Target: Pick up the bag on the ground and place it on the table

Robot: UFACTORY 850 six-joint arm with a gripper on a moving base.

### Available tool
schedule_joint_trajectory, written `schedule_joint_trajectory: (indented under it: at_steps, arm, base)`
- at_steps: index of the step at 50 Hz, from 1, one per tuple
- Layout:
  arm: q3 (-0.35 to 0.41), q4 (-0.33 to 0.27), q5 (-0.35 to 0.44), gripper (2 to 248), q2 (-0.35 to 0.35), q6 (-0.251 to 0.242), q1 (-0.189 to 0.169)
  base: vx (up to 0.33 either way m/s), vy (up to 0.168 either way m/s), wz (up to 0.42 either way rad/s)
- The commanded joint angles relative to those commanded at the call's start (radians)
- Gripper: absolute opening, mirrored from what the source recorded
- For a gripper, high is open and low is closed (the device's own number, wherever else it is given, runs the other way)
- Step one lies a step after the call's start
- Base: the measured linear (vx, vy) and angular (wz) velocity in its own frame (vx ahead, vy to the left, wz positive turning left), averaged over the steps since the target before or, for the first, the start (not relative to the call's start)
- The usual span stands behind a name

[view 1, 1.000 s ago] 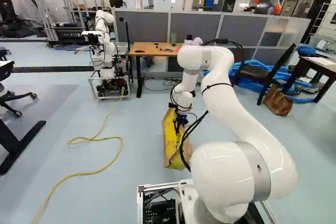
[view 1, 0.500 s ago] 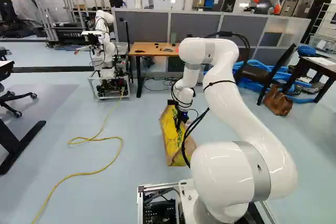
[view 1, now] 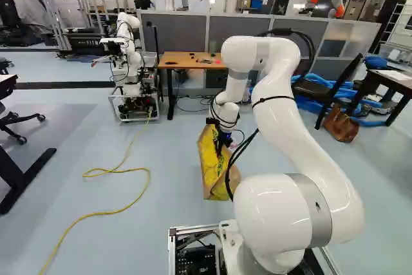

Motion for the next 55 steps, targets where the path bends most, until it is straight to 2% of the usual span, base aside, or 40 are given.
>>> schedule_joint_trajectory:
  at_steps: [55]
  arm:
    - [0.127,0.0,0.0,22,0.213,0.0,0.001]
  base:
    - [0.0,0.0,0.0]
